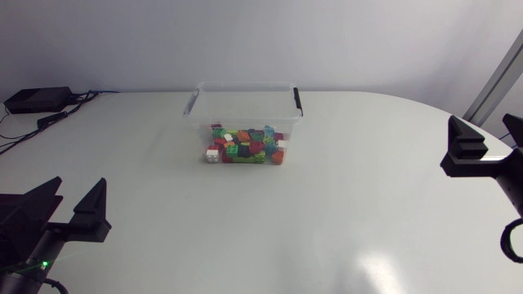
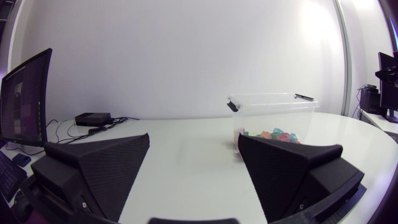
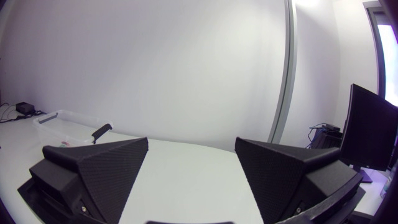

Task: Place the duplo bricks in the container

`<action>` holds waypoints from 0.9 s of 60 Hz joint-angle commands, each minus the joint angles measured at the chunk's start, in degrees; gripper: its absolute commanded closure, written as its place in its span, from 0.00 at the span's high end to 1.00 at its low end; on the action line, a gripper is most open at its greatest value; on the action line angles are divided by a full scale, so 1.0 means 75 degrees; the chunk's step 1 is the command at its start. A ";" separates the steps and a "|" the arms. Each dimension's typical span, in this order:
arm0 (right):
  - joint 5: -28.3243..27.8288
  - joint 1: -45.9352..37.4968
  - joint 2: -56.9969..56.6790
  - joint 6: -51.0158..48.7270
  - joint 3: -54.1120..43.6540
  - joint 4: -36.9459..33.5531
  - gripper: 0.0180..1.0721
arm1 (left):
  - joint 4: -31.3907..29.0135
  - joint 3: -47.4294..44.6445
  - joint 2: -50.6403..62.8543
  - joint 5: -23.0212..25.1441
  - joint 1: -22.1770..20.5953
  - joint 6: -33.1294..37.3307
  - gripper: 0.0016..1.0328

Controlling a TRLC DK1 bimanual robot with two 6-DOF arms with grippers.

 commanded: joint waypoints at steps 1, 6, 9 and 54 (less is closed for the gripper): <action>-0.0100 -0.0075 -0.0358 0.0090 -0.0416 -0.0082 0.96 | 0.0084 -0.0156 -0.0047 0.0067 0.0069 -0.0054 0.96; -0.0228 -0.0093 -0.0711 0.0210 -0.0704 -0.0192 0.96 | 0.0072 -0.0155 -0.0040 0.0139 0.0116 -0.0092 0.96; -0.0297 -0.0103 -0.0901 0.0275 -0.0858 -0.0251 0.96 | 0.0065 -0.0155 -0.0036 0.0178 0.0141 -0.0113 0.96; -0.1170 -0.0229 -0.3297 0.1088 -0.2811 -0.0998 0.96 | -0.0016 -0.0147 0.0016 0.0666 0.0459 -0.0372 0.96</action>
